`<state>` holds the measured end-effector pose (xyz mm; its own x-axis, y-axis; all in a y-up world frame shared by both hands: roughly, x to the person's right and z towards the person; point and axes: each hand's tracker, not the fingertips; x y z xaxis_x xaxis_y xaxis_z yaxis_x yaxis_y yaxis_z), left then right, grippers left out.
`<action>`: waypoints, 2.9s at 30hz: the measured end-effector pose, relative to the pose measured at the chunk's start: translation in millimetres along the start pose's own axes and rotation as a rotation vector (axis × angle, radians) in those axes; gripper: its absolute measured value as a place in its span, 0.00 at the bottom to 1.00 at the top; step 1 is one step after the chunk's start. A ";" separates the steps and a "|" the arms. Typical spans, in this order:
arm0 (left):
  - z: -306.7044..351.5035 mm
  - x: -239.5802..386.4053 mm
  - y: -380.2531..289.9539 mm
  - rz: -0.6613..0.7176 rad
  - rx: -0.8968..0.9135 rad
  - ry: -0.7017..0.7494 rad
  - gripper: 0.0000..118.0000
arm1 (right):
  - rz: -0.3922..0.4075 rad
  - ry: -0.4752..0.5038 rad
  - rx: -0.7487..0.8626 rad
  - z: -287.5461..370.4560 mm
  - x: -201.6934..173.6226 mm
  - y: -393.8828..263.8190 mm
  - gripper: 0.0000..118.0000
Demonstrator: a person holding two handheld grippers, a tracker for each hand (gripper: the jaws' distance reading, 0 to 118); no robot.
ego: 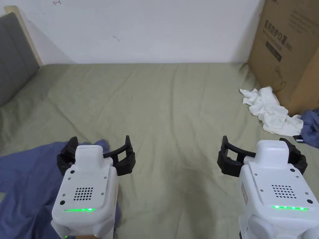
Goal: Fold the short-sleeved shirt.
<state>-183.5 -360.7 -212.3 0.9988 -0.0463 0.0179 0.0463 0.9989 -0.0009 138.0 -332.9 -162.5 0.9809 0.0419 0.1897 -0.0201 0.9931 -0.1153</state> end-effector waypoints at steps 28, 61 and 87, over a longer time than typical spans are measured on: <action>-14.7 -59.5 -8.1 1.247 -0.114 -0.242 1.00 | 1.113 -0.335 0.439 16.2 -60.8 0.2 1.00; -1.9 7.4 22.5 -0.057 0.000 0.005 1.00 | -0.043 0.042 -0.003 10.9 2.7 25.3 1.00; -1.9 7.3 24.2 -0.073 0.013 0.003 1.00 | -0.005 0.047 -0.009 9.1 -0.3 26.6 1.00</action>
<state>-175.1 -336.9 -214.1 0.9928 -0.1193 0.0142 0.1191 0.9928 0.0136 135.4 -305.6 -156.8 0.9891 0.0318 0.1438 -0.0140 0.9923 -0.1233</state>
